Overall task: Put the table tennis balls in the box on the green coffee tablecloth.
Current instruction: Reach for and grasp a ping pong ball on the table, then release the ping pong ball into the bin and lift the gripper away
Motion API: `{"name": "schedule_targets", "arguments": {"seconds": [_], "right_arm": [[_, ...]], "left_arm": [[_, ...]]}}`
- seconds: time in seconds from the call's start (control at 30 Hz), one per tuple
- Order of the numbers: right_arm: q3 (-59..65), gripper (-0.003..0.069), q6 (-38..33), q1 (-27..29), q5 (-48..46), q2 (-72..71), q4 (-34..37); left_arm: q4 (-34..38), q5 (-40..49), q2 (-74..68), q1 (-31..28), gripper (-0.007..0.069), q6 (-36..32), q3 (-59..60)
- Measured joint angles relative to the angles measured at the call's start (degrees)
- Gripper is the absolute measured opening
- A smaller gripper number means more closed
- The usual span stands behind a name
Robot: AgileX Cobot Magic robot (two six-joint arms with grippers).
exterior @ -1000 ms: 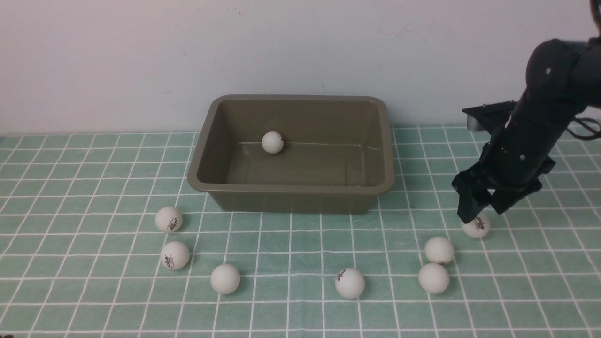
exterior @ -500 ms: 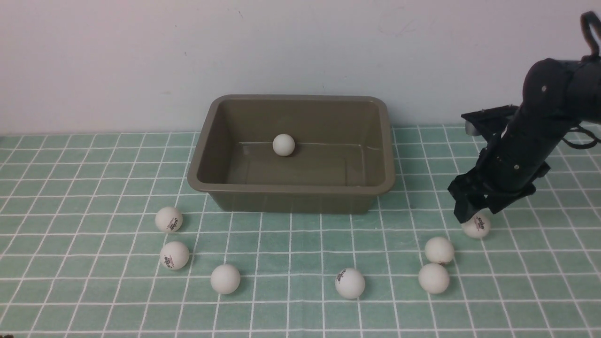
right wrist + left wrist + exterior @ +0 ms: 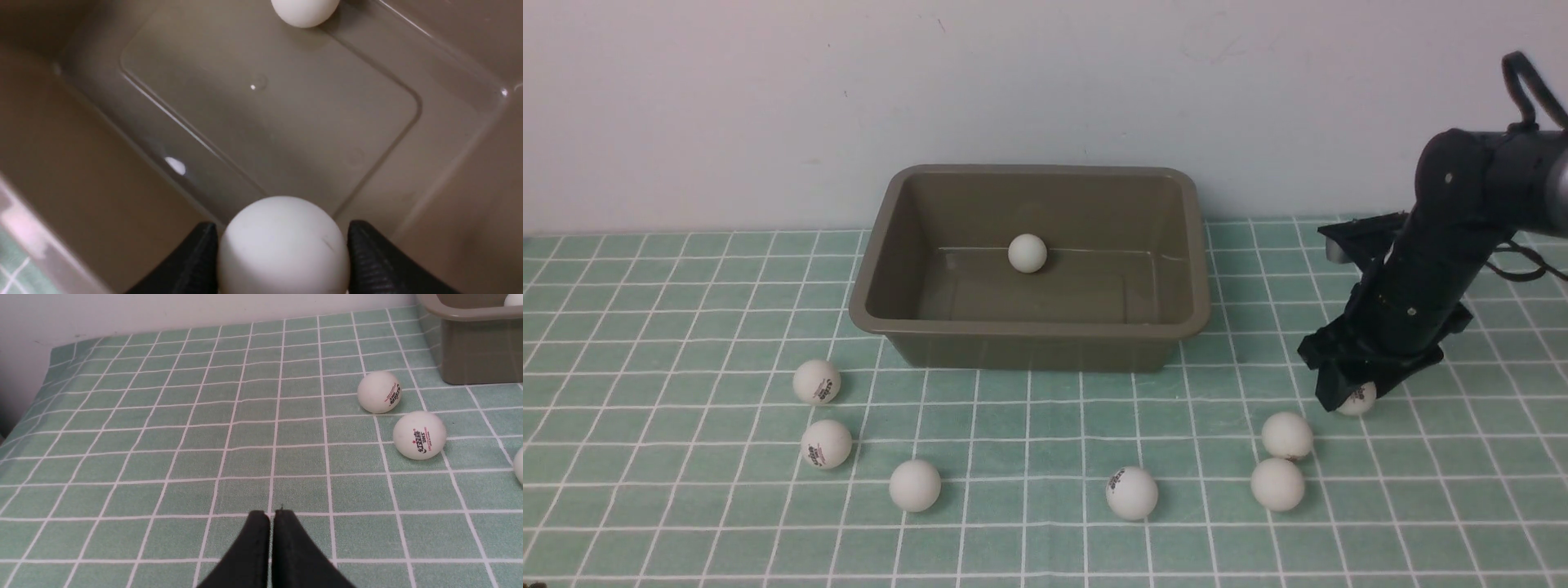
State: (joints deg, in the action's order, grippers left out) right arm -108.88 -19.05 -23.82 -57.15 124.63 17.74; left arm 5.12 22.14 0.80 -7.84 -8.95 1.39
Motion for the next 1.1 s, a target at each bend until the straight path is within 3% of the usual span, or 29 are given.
{"name": "schedule_targets", "arguments": {"seconds": [0.23, 0.47, 0.8, 1.1], "right_arm": [[-0.3, 0.0504, 0.0, 0.05, 0.77, 0.69, -0.82], [-0.3, 0.0509, 0.56, 0.05, -5.11, -2.01, -6.18], [-0.35, 0.0509, 7.13, 2.04, -13.45, -7.25, -17.74], [1.89, 0.051, 8.19, 7.63, -14.01, -13.82, -14.89]], "left_arm": [[0.0, 0.0, 0.0, 0.0, -0.0004, 0.0, 0.0], [0.0, 0.0, 0.0, 0.0, -0.0004, 0.0, 0.0], [0.0, 0.0, 0.0, 0.0, -0.0004, 0.0, 0.0], [0.0, 0.0, 0.0, 0.0, -0.0004, 0.0, 0.0]]}}
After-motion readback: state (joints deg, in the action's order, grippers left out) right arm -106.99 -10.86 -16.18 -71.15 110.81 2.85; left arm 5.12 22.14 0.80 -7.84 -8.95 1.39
